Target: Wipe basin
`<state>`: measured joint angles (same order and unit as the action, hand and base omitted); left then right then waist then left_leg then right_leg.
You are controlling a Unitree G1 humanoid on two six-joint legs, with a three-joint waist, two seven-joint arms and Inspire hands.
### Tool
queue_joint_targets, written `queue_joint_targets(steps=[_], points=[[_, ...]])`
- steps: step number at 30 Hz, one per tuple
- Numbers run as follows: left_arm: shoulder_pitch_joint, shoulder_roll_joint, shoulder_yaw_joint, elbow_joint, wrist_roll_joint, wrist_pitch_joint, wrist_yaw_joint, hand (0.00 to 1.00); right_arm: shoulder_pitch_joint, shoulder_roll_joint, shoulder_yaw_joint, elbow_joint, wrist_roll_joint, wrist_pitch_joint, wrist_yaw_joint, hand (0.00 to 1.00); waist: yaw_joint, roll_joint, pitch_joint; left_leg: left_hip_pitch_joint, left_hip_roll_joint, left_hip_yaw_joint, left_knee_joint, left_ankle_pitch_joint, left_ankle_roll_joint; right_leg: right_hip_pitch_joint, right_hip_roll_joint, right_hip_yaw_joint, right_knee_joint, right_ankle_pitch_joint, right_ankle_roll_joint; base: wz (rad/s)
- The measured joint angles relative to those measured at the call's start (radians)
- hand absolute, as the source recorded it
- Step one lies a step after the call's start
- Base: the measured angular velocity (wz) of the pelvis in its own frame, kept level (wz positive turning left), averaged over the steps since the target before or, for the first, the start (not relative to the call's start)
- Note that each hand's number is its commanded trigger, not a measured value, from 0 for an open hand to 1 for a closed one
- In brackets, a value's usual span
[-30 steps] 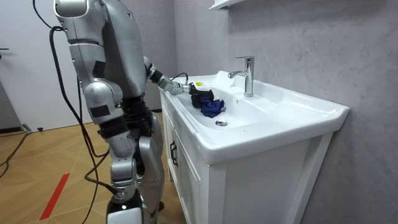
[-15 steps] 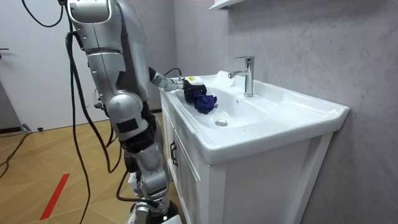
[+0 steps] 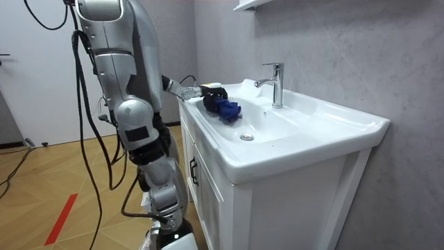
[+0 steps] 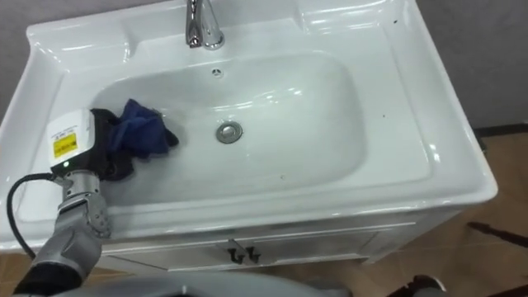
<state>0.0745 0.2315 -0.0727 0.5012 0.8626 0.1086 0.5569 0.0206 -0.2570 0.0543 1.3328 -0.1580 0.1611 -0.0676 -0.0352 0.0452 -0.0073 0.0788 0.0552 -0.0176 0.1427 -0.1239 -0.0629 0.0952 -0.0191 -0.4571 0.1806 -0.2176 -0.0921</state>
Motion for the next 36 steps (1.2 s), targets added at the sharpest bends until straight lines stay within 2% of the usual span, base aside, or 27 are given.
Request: queue_joint_targets(steps=[1,4,8,11,15,19,23,30,36], points=[[0.0,0.001,0.005,-0.015,-0.009,-0.004,0.003,1.0,0.001,0.002,0.001,0.004,0.003,-0.008,0.002,0.0,-0.008,-0.005,0.0056,-0.004,0.0,0.0,0.004,0.0,0.0,-0.002,-0.001,-0.004,0.005,0.0,0.0,0.2],[-0.002,0.005,0.02,-0.019,-0.031,-0.017,0.011,1.0,0.003,0.004,0.003,0.004,0.017,-0.029,0.005,0.0,-0.012,-0.006,0.0085,-0.005,0.0,0.0,0.007,0.0,0.0,0.001,-0.002,-0.004,0.003,0.0,0.0,0.03],[-0.006,0.005,0.032,-0.023,-0.087,-0.027,0.031,1.0,0.021,0.006,0.003,-0.002,0.03,-0.04,0.004,0.0,-0.018,-0.005,0.0092,-0.004,0.0,0.001,0.008,-0.002,-0.002,0.001,-0.002,-0.002,0.002,0.0,0.0,0.0],[-0.005,0.005,0.051,-0.074,-0.109,-0.026,0.044,1.0,0.041,0.007,0.004,-0.009,0.035,-0.038,0.004,0.0,-0.012,-0.003,0.0094,-0.005,0.0,0.011,0.008,-0.002,-0.003,-0.005,-0.002,0.002,0.003,0.0,0.0,-0.02],[-0.005,0.008,0.1,-0.143,-0.127,-0.026,0.096,1.0,0.055,0.008,0.013,-0.011,0.036,-0.034,0.005,0.0,-0.013,0.006,0.0062,-0.008,0.0,0.014,0.008,-0.002,-0.003,-0.008,-0.004,0.004,0.006,0.0,0.001,-0.01],[-0.002,0.012,0.148,-0.209,-0.124,-0.023,0.102,1.0,0.055,0.01,0.012,-0.01,0.03,-0.037,0.021,0.0,-0.009,0.013,0.0054,-0.004,0.0,0.014,0.008,-0.002,-0.003,-0.007,-0.004,0.01,0.007,0.0,0.001,-0.02],[0.0,0.012,0.156,-0.245,-0.124,-0.023,0.104,1.0,0.054,0.012,0.012,-0.011,0.03,-0.037,0.027,0.0,0.005,0.022,0.0058,0.001,0.0,0.014,0.008,-0.002,-0.003,-0.007,-0.004,0.015,0.007,0.0,0.001,-0.03],[0.0,0.014,0.156,-0.251,-0.126,-0.023,0.103,1.0,0.053,0.013,0.012,0.002,0.032,-0.038,0.027,0.0,0.013,0.041,0.0115,-0.004,0.0,0.014,0.009,-0.002,-0.003,-0.007,-0.004,0.014,0.007,0.001,0.001,0.0],[0.001,0.028,0.159,-0.37,-0.127,-0.025,0.108,1.0,0.047,0.013,0.012,0.001,0.04,-0.037,0.026,0.0,0.017,0.039,0.0119,-0.008,-0.001,0.014,0.01,-0.002,-0.003,-0.01,-0.004,0.012,0.007,0.001,0.001,-0.01]])
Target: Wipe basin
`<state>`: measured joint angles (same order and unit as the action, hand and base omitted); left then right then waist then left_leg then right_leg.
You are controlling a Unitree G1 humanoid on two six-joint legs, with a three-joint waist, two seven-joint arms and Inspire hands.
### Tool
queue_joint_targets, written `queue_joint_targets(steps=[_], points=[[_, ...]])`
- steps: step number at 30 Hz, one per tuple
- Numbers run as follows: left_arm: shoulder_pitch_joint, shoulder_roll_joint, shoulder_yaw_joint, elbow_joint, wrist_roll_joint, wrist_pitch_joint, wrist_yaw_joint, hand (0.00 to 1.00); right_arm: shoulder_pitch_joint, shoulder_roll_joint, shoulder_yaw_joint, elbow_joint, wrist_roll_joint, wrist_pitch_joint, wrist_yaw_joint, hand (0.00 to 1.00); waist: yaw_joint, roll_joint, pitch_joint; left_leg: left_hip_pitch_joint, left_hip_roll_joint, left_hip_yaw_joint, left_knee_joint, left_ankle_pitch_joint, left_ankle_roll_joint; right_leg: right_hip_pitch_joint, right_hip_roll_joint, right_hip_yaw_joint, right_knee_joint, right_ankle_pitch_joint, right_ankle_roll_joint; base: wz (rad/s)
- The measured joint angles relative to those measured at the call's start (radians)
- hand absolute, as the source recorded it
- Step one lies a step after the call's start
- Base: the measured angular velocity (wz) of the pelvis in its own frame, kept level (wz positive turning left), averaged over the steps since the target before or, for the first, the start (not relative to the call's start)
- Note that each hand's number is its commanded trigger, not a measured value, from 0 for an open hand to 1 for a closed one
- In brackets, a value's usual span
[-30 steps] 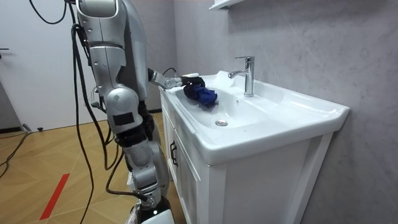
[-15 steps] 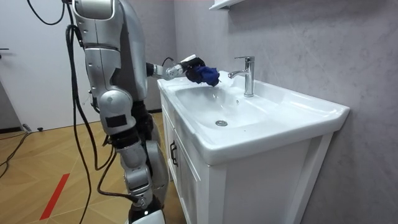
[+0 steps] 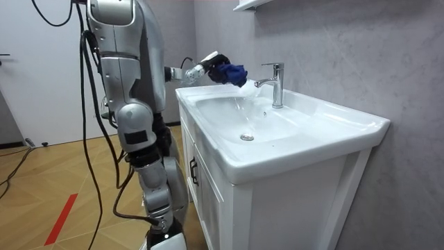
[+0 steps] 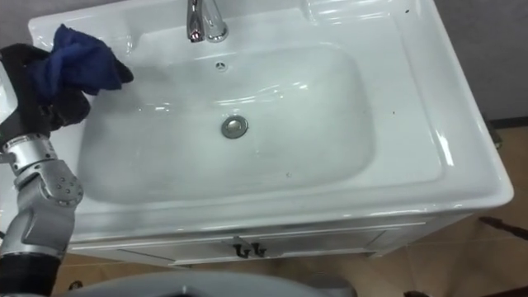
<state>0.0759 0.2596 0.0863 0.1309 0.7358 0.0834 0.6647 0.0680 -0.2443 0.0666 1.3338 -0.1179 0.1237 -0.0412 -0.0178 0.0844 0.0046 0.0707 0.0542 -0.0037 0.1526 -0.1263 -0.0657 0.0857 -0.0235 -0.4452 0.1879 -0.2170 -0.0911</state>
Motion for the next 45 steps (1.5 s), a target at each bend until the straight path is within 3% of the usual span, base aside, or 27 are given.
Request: queue_joint_targets(steps=[5,9,12,18,25,35,36,37,38,45], points=[[0.012,0.002,0.053,-0.075,0.003,0.001,0.002,1.0,0.0,0.001,-0.003,0.006,-0.002,0.006,0.001,0.0,0.007,0.003,-0.0032,0.002,0.0,0.0,0.0,0.0,0.0,0.001,0.0,0.003,-0.001,0.0,0.0,-0.02],[0.031,0.002,0.077,-0.071,0.002,0.025,0.003,1.0,0.006,0.001,-0.002,0.028,-0.005,0.017,0.004,0.0,0.03,0.005,-0.0065,0.014,0.0,0.004,-0.003,0.0,0.0,0.007,0.0,0.004,0.0,0.0,0.0,0.0],[0.05,0.002,0.078,-0.007,0.003,0.041,-0.013,1.0,0.015,0.001,-0.002,0.03,-0.01,0.03,0.027,0.0,0.051,-0.002,-0.005,0.032,0.001,0.027,-0.007,0.0,0.0,0.023,0.0,0.012,-0.001,0.0,0.001,-0.06],[0.06,0.002,0.088,0.097,0.002,0.092,-0.069,1.0,0.014,0.0,-0.003,0.025,-0.034,0.03,0.051,0.0,0.051,0.0,-0.0067,0.029,0.0,0.028,-0.001,0.0,0.0,0.022,0.0,0.013,0.0,-0.001,0.002,0.05],[0.061,0.001,0.104,0.205,0.002,0.113,-0.074,1.0,0.041,-0.004,-0.013,0.011,-0.042,0.041,0.05,0.0,0.049,-0.001,-0.0065,0.027,0.0,0.027,0.007,0.0,0.0,0.019,0.0,0.017,0.002,-0.001,0.003,0.01],[0.061,0.001,0.119,0.205,0.003,0.121,-0.08,0.98,0.051,-0.004,-0.021,-0.011,-0.045,0.05,0.05,0.0,0.047,0.0,-0.0068,0.029,0.0,0.027,0.012,0.0,0.0,0.026,0.0,0.021,0.001,-0.001,0.003,0.0],[0.061,0.001,0.119,0.205,0.003,0.121,-0.08,0.74,0.051,-0.004,-0.022,-0.011,-0.045,0.05,0.05,0.0,0.047,0.0,-0.0067,0.029,-0.001,0.027,0.011,0.0,0.0,0.026,0.0,0.021,0.001,-0.001,0.003,0.0],[0.061,0.001,0.119,0.205,0.003,0.122,-0.081,0.07,0.051,-0.004,-0.022,-0.011,-0.045,0.05,0.05,0.0,0.047,-0.001,-0.0066,0.029,-0.001,0.027,0.011,0.0,0.0,0.026,0.0,0.021,0.0,-0.001,0.003,0.0],[0.061,0.001,0.118,0.205,0.002,0.122,-0.081,0.0,0.051,-0.004,-0.022,-0.012,-0.045,0.05,0.05,0.0,0.045,-0.001,-0.0065,0.029,-0.001,0.027,0.011,0.0,0.0,0.026,0.0,0.022,0.0,-0.001,0.003,0.0],[0.061,-0.005,0.118,0.205,0.0,0.122,-0.081,0.0,0.049,-0.004,-0.022,-0.018,-0.039,0.05,0.05,0.0,0.035,0.0,-0.006,0.041,-0.001,0.028,0.007,-0.001,0.001,0.028,0.0,0.033,-0.001,-0.001,0.003,-0.04]])
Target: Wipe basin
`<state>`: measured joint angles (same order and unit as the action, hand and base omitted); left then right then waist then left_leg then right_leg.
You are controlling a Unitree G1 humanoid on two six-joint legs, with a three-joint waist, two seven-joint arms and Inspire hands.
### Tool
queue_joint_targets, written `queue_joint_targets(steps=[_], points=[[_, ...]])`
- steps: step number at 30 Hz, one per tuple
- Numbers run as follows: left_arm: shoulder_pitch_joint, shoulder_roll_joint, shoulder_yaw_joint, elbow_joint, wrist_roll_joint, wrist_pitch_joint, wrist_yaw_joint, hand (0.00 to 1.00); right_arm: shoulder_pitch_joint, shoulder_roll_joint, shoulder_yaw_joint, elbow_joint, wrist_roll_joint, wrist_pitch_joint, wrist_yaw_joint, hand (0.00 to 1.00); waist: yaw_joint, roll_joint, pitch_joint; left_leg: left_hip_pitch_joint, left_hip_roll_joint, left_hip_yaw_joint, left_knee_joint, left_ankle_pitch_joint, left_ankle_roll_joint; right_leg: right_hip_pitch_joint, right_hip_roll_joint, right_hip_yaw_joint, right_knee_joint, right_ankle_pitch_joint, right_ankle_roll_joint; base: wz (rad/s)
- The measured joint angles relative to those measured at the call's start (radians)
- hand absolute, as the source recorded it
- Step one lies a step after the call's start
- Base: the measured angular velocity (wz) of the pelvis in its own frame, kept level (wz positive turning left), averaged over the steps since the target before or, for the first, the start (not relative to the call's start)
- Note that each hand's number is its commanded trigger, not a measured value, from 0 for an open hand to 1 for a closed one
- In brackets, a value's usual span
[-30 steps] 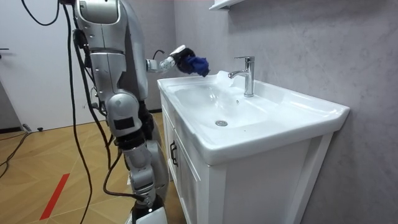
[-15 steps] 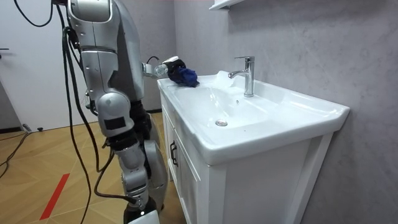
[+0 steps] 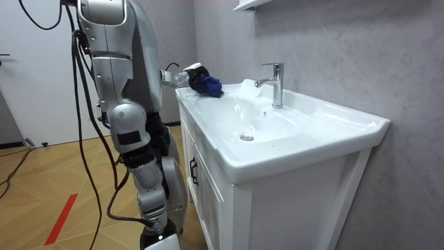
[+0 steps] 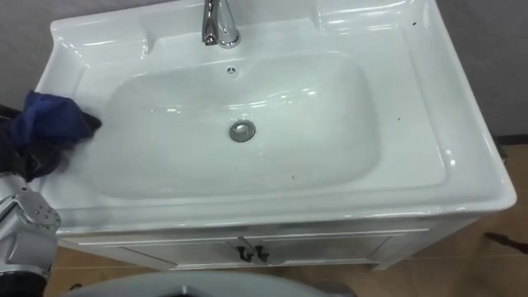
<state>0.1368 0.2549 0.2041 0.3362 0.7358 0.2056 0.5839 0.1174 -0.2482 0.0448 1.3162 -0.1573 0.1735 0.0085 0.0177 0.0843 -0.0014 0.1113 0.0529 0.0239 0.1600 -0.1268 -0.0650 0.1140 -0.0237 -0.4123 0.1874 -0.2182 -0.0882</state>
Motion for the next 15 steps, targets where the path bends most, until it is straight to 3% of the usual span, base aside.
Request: queue_joint_targets(steps=[15], points=[[0.0,0.0,-0.002,-0.068,-0.009,0.006,0.0,0.0,0.0,0.0,0.012,-0.011,0.028,0.002,-0.005,0.0,-0.013,0.001,-0.0007,0.004,0.0,0.015,0.0,-0.001,0.001,0.004,0.0,0.001,0.0,0.0,0.0,0.0]])
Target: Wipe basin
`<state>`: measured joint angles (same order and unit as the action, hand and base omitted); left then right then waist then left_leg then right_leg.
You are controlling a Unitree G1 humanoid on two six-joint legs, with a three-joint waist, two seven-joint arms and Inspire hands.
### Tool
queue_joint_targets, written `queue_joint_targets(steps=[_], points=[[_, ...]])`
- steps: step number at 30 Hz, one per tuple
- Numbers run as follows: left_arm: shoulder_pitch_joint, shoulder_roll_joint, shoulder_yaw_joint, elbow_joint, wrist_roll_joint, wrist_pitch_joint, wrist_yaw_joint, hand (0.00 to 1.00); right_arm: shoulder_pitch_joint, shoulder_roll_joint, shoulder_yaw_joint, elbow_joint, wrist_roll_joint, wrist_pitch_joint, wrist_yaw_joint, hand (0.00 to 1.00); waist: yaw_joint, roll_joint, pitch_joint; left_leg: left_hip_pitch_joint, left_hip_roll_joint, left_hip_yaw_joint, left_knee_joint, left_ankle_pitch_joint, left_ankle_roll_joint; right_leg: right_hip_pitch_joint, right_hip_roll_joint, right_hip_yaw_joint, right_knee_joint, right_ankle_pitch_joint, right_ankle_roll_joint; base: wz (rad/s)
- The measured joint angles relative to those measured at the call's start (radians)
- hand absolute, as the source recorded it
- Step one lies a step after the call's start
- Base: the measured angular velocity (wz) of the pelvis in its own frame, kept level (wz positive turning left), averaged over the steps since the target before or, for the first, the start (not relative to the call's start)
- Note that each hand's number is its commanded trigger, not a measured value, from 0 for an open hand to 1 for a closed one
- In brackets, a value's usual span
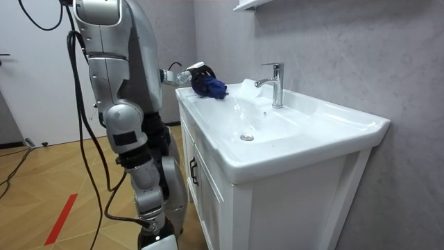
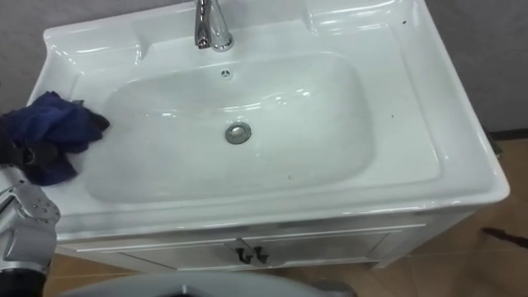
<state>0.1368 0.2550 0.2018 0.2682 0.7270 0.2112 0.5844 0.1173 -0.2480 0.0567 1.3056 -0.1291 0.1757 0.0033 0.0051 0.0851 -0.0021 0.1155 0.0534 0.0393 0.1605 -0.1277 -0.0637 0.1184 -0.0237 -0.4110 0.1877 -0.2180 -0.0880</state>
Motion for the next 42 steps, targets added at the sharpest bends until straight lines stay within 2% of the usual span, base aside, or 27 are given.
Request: queue_joint_targets(steps=[12,18,20,23,28,35,38,42], points=[[0.0,0.0,0.0,-0.011,-0.03,0.001,0.0,0.0,-0.008,-0.001,0.001,0.006,0.003,0.0,0.0,0.0,0.0,0.001,-0.0006,0.001,0.001,0.0,-0.001,-0.001,0.001,0.001,0.0,-0.002,0.001,0.001,0.0,0.0],[0.0,0.0,0.002,-0.06,-0.05,0.001,-0.006,0.0,-0.009,-0.001,0.0,0.006,0.005,0.0,0.0,0.0,0.002,-0.003,0.0003,-0.001,0.001,0.001,-0.001,-0.001,0.001,0.0,0.0,-0.003,0.0,0.001,0.0,0.0],[-0.002,0.0,0.014,-0.07,-0.052,-0.006,-0.006,0.0,-0.016,-0.001,-0.001,0.013,0.005,0.0,0.0,0.0,0.002,-0.003,0.0002,-0.001,0.001,0.001,0.0,-0.001,0.001,0.0,0.0,-0.003,0.0,0.001,0.0,0.0],[-0.012,0.001,0.051,-0.093,-0.112,-0.01,-0.006,0.0,-0.017,-0.001,-0.003,0.013,0.008,-0.001,0.007,0.0,0.003,-0.003,0.0001,-0.001,0.001,-0.001,0.0,-0.001,0.001,0.0,0.0,-0.003,0.0,0.001,0.0,0.0],[-0.054,0.021,0.073,-0.146,-0.159,-0.009,-0.005,0.0,-0.014,-0.003,-0.003,0.012,0.005,0.001,0.01,0.0,0.026,0.012,-0.004,-0.004,0.001,0.001,0.002,-0.005,0.004,-0.001,0.0,-0.003,-0.001,0.001,0.001,0.0],[-0.057,0.04,0.116,-0.215,-0.253,-0.007,-0.005,0.0,-0.007,-0.003,-0.001,0.015,0.007,0.0,-0.024,0.0,0.031,0.033,-0.0056,0.002,0.0,0.005,0.0,-0.006,0.004,0.001,0.0,0.004,0.003,0.001,0.002,-0.02],[-0.057,0.047,0.144,-0.234,-0.288,-0.006,-0.005,0.0,0.001,-0.004,-0.001,0.015,0.01,0.002,-0.026,0.0,0.037,0.037,-0.0024,0.003,0.0,0.006,0.0,-0.006,0.004,0.0,0.0,0.011,0.005,0.001,0.002,-0.05],[-0.058,0.052,0.167,-0.293,-0.353,0.002,-0.005,0.0,0.003,-0.002,0.0,0.016,0.013,0.024,-0.024,0.0,0.056,0.038,0.0022,0.001,0.0,0.011,0.0,-0.006,0.004,-0.007,0.001,0.025,0.001,0.001,0.003,-0.1]])
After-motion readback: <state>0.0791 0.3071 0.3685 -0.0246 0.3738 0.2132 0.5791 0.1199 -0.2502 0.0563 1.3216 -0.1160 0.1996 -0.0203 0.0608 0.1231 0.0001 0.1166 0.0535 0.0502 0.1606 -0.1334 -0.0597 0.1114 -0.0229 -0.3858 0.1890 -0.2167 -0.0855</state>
